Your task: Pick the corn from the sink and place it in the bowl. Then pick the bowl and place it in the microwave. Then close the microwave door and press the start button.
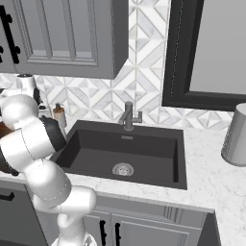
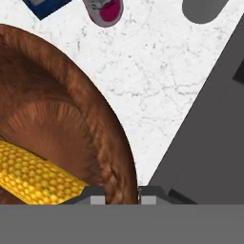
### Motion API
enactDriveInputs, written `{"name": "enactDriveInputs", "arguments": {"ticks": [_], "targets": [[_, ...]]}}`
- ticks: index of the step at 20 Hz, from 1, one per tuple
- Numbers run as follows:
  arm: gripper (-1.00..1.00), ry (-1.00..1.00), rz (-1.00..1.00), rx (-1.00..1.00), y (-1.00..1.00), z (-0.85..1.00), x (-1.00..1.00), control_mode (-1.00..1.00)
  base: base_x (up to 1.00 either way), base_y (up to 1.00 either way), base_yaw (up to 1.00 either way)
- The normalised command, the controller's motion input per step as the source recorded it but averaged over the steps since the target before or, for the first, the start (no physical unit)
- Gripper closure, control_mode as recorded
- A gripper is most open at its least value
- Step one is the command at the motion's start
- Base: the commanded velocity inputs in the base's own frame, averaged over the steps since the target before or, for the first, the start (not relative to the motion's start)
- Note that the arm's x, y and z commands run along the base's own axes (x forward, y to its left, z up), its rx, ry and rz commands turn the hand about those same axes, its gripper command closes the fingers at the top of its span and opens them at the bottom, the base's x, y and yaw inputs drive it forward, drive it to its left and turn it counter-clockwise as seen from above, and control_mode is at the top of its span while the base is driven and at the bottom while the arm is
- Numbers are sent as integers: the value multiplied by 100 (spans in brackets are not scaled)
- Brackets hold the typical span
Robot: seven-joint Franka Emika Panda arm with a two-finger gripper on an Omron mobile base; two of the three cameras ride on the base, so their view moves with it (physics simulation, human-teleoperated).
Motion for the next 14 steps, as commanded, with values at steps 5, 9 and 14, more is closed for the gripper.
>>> {"name": "enactDriveInputs", "arguments": {"ticks": [5, 9, 14], "targets": [[100, -2, 0, 3, -11, -1, -28, -100, 0, 0, 0], [100, 0, -15, 3, -50, 45, -28, -100, 0, 0, 0], [100, 0, -10, 2, -61, 69, -25, -100, 0, 0, 0]]}}
